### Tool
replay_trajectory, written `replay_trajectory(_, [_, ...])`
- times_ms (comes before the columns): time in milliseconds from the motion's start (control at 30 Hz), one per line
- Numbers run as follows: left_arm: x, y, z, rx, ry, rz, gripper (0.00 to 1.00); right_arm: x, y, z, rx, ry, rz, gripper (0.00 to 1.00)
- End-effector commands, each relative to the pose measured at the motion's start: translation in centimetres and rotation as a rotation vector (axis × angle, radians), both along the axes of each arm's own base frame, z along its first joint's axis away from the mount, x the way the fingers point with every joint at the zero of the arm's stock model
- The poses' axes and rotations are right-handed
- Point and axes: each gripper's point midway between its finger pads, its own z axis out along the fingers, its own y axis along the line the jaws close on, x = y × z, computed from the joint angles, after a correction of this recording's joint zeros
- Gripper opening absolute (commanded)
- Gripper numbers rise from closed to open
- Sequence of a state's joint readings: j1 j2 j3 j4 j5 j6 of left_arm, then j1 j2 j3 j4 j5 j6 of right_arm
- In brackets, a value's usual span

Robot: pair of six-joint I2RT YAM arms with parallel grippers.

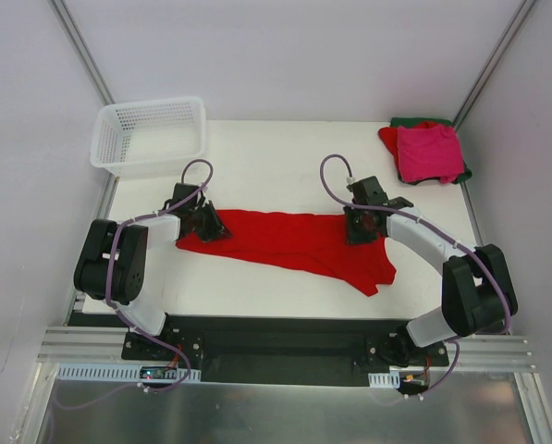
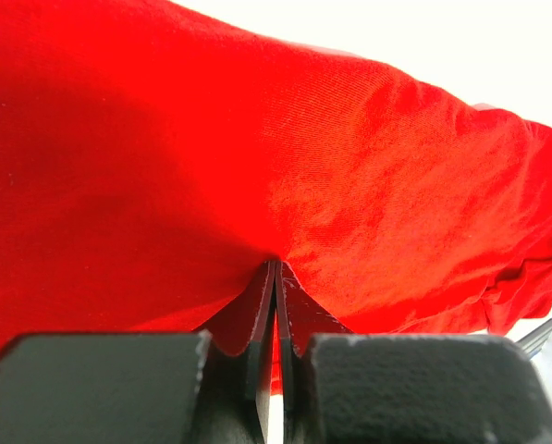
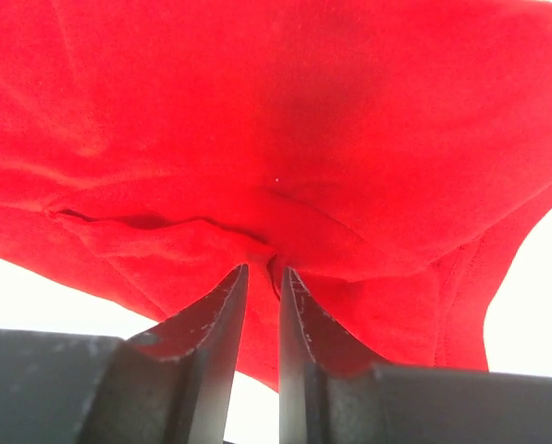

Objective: Fold and stack the t-shirts
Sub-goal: Fold the other side of the tshirt into a rectangle

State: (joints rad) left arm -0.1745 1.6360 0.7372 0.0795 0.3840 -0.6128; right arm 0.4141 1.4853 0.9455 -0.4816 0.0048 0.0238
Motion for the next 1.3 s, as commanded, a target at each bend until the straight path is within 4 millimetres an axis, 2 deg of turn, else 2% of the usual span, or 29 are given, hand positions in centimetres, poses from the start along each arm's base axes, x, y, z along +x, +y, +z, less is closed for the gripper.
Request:
replay_trajectory(0, [-1.6,1.1,-2.2,0.055,0.077,-0.002,0.0,1.2,0.1,2.0,-0.003,-0.058,-0.002,0.25])
replay_trajectory(567, [-1.5,1.1,-1.9,0.055,0.063,-0.005,0.0,2.2,0.8,1.3,0.004,-0.046,0.011,0.25])
replay_trajectory(900, [-1.5,1.1,-1.9,0.054,0.066,-0.006,0.0,2.1,0.9,0.6,0.002,-0.027,0.013,0.24])
replay_trajectory(1167, [-1.5,1.1,-2.0,0.055,0.066,-0.005,0.0,1.7,1.6,0.5,0.036,-0.004,0.034,0.2])
replay_trajectory(1267, [-1.5,1.1,-2.1,0.057,0.069,-0.006,0.0,1.6,1.7,0.3,0.041,0.001,0.039,0.13])
